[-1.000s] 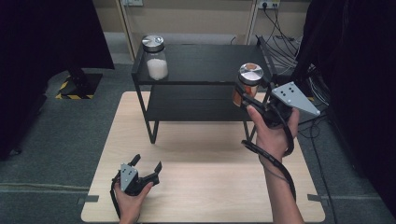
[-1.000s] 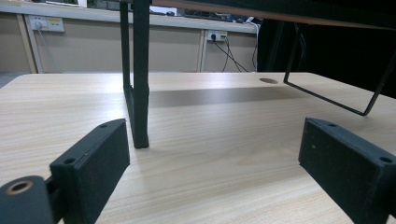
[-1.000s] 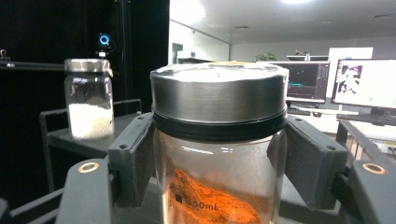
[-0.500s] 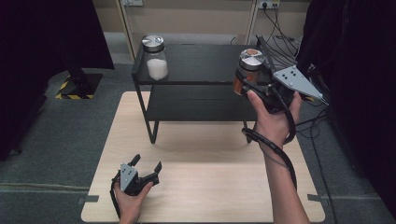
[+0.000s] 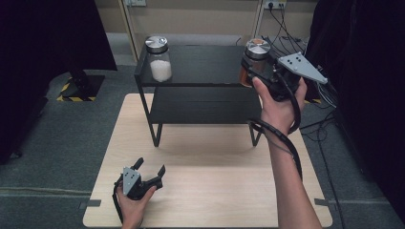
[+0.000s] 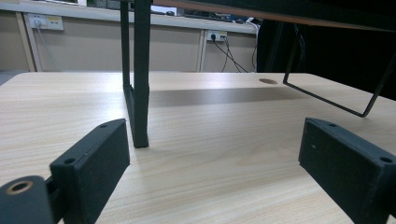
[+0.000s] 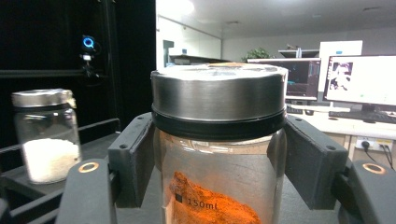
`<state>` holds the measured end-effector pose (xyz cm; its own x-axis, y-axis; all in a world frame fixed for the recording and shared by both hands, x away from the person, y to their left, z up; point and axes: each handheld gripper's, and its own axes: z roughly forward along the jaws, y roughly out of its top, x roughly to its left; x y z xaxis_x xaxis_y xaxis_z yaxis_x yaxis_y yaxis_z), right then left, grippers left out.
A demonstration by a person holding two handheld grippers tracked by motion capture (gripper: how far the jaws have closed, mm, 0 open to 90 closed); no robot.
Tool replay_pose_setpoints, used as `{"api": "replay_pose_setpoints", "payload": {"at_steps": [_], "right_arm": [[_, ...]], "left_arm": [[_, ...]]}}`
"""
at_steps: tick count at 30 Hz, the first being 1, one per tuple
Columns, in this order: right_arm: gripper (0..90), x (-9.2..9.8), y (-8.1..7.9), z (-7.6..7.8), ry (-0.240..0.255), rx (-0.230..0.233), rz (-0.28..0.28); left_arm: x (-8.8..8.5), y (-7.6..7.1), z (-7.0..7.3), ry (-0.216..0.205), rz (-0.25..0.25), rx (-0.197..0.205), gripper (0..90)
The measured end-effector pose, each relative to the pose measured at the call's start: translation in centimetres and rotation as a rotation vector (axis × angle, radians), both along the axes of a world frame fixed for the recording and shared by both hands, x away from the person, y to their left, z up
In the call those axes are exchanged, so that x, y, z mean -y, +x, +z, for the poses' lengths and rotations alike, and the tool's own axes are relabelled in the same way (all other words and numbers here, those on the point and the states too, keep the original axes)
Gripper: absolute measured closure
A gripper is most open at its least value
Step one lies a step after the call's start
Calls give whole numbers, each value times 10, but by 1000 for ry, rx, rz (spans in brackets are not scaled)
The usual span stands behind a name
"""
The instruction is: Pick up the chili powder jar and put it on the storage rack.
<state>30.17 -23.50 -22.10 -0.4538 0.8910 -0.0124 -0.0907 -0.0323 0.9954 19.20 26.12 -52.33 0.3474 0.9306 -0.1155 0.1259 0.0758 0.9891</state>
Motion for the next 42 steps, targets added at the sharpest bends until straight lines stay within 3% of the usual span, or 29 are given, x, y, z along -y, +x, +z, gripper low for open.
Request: {"api": "replay_pose_setpoints", "payload": {"at_steps": [8,18,28,36,42], "right_arm": [[323,-4,16,9,-14,-37,-34],[323,-4,29,5,-24,-41,-48],[323,-7,42,4,-44,-74,-62],[323,-8,47,0,-53,-74,-64],[322,-6,49,-14,-7,-45,-62]], "left_arm": [[-1,0,0,-3,-2,0,80],[-1,1,0,-7,-2,-2,80],[-2,1,0,-11,-3,-2,80],[-1,0,-1,-8,-4,0,80],[-2,1,0,-8,-4,-1,80]]}}
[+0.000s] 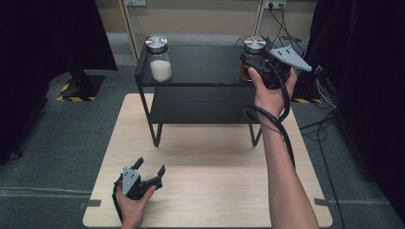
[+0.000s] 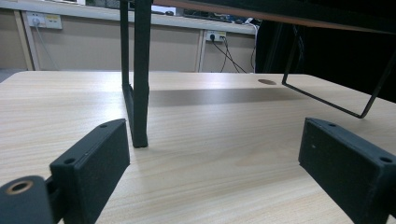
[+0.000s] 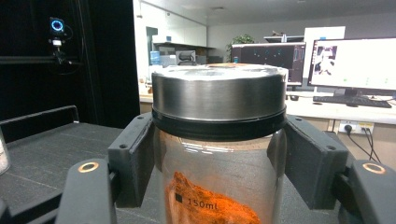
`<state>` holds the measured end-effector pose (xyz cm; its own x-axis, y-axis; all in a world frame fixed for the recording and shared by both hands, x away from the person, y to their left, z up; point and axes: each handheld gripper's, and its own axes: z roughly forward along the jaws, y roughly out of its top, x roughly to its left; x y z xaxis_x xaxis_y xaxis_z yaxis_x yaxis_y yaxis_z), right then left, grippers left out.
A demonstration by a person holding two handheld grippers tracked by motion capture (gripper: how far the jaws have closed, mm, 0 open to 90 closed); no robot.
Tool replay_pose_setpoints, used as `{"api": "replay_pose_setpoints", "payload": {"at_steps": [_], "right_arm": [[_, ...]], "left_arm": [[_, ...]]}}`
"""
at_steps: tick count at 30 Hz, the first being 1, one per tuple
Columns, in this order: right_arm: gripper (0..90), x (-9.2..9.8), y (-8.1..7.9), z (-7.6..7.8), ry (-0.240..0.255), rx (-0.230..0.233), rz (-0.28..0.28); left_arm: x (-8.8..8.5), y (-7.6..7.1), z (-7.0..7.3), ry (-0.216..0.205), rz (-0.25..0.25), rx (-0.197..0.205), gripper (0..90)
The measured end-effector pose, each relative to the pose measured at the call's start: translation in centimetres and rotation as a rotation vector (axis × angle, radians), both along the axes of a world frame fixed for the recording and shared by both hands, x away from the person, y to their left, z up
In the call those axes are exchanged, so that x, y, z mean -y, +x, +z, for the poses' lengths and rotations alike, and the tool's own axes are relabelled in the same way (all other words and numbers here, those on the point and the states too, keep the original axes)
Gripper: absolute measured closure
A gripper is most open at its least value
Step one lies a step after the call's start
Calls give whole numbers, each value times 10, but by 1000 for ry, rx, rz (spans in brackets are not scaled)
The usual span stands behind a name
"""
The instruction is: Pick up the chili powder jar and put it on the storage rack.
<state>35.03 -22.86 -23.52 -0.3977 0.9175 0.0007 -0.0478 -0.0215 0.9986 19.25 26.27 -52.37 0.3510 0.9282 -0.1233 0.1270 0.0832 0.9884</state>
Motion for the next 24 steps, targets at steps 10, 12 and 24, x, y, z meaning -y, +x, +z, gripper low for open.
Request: {"api": "replay_pose_setpoints", "payload": {"at_steps": [10,12,24], "right_arm": [[320,-1,-1,-9,18,28,-5],[320,-1,-1,-9,16,28,-5],[314,-2,-1,-11,15,35,-7]], "left_arm": [[0,0,0,0,1,2,80],[0,0,0,-1,1,2,80],[1,-1,-1,-1,2,3,80]]}}
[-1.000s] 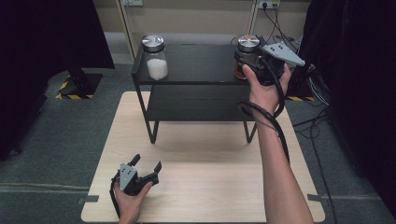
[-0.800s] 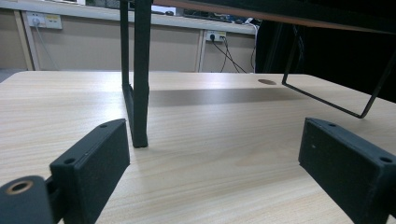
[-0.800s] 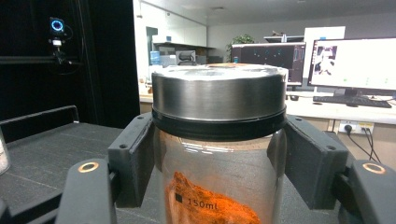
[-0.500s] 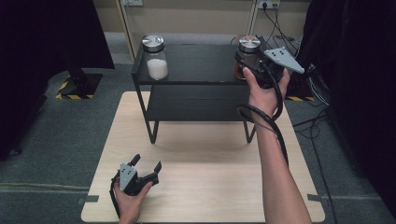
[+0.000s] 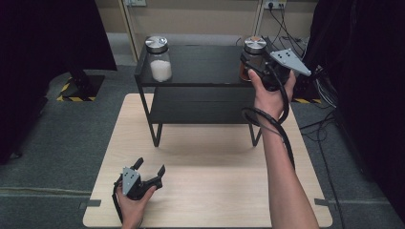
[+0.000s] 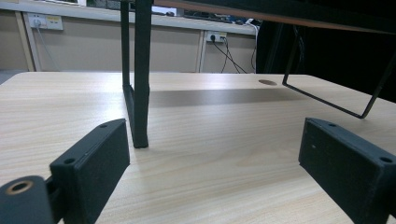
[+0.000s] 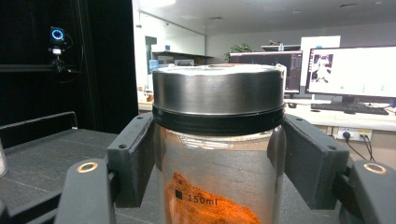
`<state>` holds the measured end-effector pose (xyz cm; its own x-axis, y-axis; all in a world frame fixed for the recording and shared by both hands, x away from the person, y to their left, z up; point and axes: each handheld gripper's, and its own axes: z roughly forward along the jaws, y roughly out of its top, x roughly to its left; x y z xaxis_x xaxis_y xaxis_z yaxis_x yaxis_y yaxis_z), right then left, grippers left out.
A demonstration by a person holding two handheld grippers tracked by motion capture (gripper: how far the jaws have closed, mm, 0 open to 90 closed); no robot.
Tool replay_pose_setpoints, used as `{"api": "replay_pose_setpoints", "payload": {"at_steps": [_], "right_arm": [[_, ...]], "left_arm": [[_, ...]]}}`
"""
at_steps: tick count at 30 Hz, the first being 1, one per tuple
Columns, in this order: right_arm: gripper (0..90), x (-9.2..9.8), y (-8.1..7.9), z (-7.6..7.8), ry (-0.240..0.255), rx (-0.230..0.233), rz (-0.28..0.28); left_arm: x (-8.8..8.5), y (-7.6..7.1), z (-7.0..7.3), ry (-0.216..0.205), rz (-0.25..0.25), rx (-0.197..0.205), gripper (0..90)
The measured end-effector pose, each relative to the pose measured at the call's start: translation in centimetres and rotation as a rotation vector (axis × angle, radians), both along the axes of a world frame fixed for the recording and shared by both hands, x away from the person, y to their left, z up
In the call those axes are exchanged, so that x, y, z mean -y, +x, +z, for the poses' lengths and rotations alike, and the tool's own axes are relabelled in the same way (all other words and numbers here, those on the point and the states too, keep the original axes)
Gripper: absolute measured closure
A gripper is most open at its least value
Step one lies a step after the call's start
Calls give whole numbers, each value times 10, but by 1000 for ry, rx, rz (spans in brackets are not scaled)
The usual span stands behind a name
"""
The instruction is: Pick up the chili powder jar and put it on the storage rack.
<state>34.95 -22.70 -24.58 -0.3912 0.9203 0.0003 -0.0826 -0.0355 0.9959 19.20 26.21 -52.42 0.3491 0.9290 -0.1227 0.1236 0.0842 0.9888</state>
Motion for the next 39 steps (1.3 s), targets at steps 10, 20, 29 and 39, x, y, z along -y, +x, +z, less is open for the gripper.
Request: {"api": "replay_pose_setpoints", "payload": {"at_steps": [10,20,29,39], "right_arm": [[94,1,-4,-1,5,19,-23],[41,17,-11,-4,-9,43,41],[39,25,-19,-8,-16,50,68],[39,33,-29,-20,-1,57,90]], "left_arm": [[0,0,0,3,1,-1,80],[1,0,0,4,2,2,80],[1,0,0,7,1,1,80],[1,0,1,8,2,-1,80]]}}
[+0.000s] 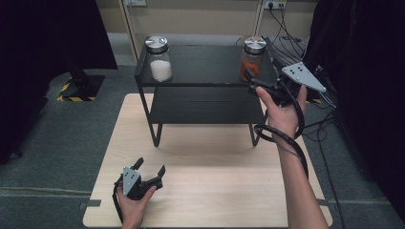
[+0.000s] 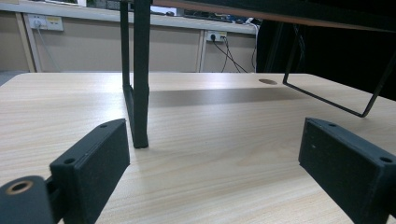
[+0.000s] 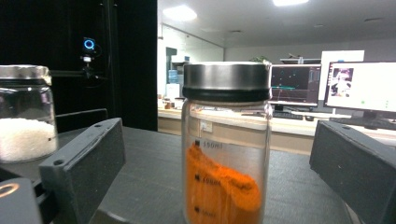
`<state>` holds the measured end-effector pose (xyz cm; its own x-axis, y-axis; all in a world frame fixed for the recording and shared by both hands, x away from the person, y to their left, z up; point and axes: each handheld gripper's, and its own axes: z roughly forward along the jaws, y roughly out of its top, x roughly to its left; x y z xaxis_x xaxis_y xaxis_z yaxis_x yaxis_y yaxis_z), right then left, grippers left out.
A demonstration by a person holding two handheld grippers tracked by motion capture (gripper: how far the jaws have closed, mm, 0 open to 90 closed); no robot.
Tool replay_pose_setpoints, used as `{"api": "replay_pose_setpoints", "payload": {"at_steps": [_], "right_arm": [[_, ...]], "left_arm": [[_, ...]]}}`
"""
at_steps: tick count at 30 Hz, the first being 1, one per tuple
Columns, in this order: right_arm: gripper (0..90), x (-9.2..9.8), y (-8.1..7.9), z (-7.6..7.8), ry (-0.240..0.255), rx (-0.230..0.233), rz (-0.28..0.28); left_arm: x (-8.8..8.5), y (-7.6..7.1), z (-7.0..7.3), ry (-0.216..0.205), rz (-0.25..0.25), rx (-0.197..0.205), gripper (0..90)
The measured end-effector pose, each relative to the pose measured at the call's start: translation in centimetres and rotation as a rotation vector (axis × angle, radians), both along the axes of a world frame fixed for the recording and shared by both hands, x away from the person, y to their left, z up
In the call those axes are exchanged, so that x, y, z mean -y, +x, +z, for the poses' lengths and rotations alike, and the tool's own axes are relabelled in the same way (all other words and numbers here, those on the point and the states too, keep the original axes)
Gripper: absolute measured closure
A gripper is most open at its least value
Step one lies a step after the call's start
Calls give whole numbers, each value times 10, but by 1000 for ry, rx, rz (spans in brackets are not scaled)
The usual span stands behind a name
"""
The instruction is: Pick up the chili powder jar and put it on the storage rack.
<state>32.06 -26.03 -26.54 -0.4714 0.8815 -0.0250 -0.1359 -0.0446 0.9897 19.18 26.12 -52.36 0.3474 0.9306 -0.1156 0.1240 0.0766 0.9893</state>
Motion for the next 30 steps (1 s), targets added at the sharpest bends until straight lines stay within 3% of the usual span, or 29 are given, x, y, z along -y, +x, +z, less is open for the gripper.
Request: {"api": "replay_pose_setpoints", "payload": {"at_steps": [30], "right_arm": [[39,27,-45,-46,-1,55,31]], "left_arm": [[0,0,0,-2,3,-2,79]]}}
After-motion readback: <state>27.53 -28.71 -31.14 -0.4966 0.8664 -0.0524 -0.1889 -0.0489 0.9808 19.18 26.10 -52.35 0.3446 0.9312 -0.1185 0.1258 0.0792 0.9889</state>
